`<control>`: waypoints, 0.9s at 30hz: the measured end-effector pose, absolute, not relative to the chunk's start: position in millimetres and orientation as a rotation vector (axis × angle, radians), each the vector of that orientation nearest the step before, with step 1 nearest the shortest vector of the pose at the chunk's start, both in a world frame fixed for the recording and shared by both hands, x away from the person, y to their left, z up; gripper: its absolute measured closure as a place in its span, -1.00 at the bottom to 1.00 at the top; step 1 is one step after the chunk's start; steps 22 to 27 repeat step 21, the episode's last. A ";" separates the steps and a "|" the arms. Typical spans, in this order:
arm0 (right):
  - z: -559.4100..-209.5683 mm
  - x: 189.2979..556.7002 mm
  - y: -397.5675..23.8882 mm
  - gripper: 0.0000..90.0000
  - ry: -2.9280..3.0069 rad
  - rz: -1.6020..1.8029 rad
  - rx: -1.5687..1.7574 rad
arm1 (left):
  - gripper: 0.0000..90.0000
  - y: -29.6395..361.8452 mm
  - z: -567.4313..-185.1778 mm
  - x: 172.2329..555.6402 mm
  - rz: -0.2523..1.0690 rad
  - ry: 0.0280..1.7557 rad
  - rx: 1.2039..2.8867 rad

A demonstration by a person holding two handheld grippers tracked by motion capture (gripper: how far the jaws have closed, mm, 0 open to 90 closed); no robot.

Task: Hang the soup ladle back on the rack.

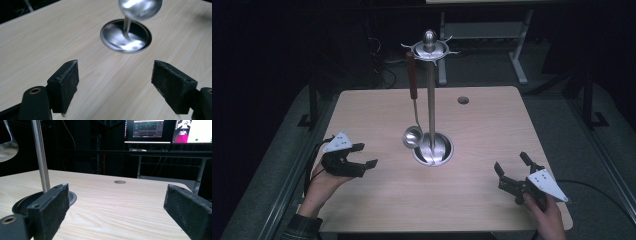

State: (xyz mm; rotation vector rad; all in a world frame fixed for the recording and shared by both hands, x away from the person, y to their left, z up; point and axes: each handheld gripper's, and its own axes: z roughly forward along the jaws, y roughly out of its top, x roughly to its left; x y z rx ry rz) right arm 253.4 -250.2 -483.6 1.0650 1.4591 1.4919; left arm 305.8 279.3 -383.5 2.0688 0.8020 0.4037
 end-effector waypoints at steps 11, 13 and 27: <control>-483.5 253.3 -250.1 -0.87 1.458 1.490 1.065 | -0.54 296.2 -423.3 283.7 0.421 0.871 2.076; -483.5 253.1 -249.9 -0.87 1.458 1.490 1.066 | -0.55 298.0 -431.1 281.2 0.412 0.888 2.087; -483.5 252.7 -249.8 -0.87 1.459 1.491 1.066 | -0.58 300.8 -442.8 284.4 0.428 0.913 2.122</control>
